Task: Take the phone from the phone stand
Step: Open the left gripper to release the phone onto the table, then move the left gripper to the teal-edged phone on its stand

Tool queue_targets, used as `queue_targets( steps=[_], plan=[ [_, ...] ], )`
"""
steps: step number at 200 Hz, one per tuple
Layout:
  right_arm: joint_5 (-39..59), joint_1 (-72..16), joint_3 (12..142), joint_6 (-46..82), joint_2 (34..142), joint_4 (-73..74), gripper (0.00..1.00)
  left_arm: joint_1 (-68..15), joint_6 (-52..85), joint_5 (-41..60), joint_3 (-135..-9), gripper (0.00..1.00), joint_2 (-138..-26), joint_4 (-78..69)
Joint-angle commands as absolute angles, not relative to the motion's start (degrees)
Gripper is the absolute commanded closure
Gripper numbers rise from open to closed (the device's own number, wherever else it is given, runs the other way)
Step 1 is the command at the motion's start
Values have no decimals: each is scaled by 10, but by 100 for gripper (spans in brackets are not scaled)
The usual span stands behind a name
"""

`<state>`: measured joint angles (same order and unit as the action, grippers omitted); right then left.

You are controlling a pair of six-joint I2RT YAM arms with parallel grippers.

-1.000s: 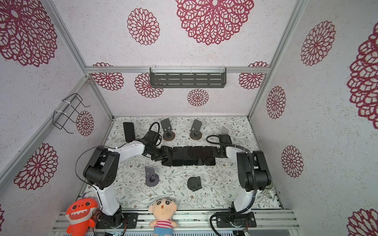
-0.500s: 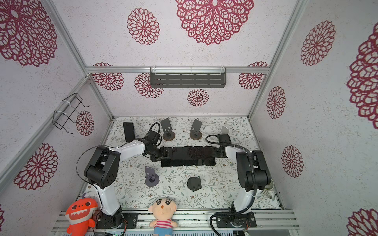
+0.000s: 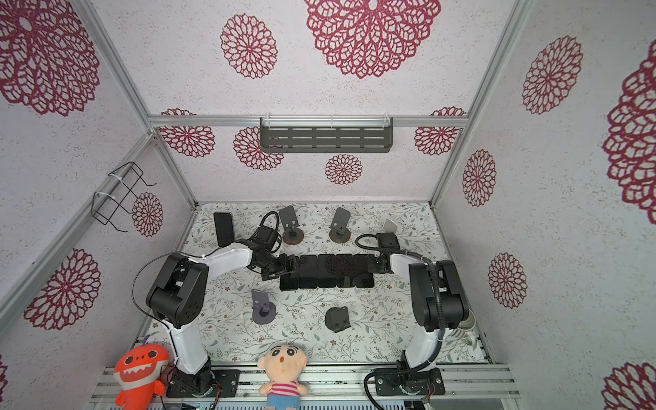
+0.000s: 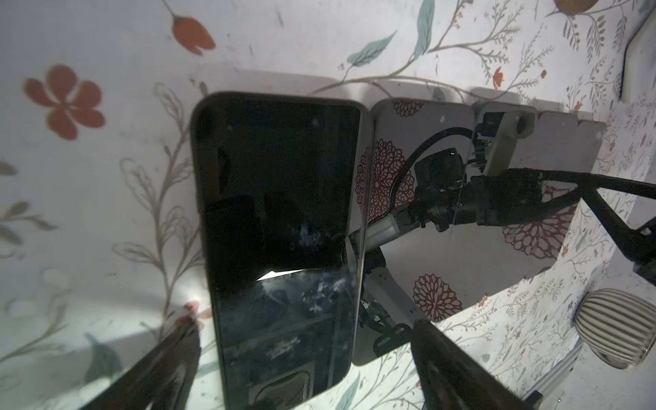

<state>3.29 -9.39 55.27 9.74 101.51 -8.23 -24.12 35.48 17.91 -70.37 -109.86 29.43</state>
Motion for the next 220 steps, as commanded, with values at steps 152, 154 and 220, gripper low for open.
queue_targets(
  steps=[152,154,220],
  plan=[
    [14,-98,535,123,955,-96,98,-267,164,-150,-757,3,-901,362],
    [14,-99,535,124,955,-97,98,-267,158,-155,-756,3,-897,360],
    [25,-104,533,127,944,-92,97,-106,67,-129,-708,3,-837,261]
  ],
)
